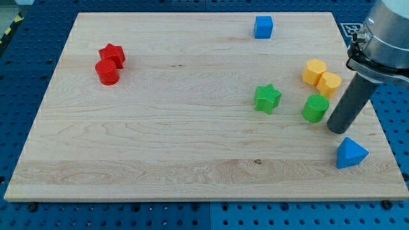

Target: Place the green circle close to the green star

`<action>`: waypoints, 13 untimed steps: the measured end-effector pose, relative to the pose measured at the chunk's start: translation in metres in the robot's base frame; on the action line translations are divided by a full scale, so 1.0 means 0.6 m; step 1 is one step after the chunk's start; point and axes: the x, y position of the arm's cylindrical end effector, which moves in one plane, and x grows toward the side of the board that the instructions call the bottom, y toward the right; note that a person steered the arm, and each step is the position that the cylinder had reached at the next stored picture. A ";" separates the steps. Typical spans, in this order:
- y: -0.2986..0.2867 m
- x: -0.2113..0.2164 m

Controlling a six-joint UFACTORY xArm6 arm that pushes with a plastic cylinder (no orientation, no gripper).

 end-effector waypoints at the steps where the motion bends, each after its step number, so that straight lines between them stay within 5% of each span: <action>1: 0.004 -0.011; 8: -0.075 -0.096; 10: -0.079 -0.061; 13: -0.199 -0.124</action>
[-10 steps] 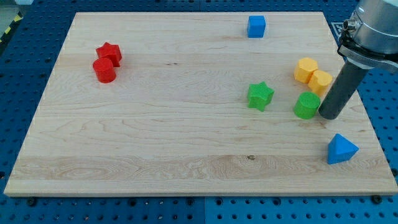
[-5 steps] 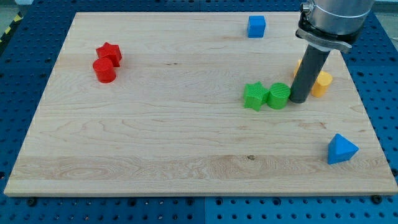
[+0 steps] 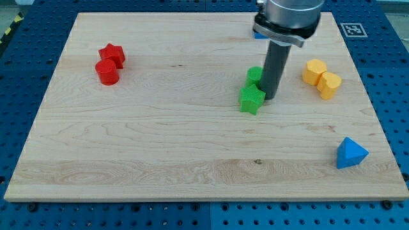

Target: Place the green circle close to the green star

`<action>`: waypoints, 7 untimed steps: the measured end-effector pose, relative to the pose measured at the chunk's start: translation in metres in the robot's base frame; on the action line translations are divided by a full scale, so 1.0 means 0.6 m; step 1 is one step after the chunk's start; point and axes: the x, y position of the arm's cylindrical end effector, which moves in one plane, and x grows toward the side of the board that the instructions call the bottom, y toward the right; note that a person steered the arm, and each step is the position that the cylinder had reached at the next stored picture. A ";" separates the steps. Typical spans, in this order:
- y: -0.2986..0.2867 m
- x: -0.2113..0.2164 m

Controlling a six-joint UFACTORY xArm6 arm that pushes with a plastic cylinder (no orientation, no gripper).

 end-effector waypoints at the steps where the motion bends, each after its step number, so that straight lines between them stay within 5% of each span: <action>1: -0.030 -0.010; 4: -0.002 -0.004; 7: -0.006 0.125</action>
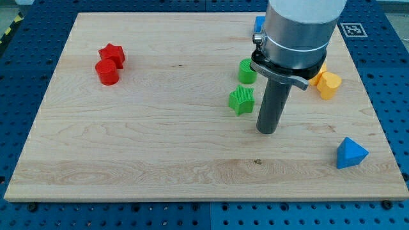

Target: Place the green circle close to the green star

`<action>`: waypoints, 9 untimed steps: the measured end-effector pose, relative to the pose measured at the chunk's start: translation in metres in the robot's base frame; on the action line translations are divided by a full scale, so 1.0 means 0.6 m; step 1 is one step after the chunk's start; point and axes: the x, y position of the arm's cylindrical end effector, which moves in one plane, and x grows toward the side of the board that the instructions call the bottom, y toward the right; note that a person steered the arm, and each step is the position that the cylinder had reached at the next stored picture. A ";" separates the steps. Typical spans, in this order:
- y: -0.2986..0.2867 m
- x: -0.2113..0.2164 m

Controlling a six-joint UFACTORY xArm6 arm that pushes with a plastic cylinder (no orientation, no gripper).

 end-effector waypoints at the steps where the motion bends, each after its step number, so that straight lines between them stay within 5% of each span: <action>1: -0.003 -0.015; 6: -0.131 -0.083; 9: -0.073 -0.008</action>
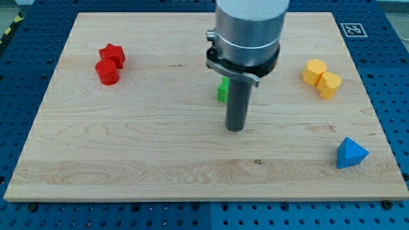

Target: Place the green circle close to the green star

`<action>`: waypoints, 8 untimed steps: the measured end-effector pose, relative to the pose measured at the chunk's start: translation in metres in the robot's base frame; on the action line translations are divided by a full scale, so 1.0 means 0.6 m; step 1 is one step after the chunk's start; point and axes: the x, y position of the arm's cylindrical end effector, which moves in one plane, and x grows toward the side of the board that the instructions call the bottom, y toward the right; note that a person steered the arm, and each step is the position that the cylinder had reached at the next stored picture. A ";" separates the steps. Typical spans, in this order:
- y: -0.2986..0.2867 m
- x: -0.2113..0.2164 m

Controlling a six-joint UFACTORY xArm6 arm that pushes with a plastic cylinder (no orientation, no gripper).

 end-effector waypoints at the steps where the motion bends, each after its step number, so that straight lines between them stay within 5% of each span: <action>1: 0.028 -0.011; 8: 0.108 -0.202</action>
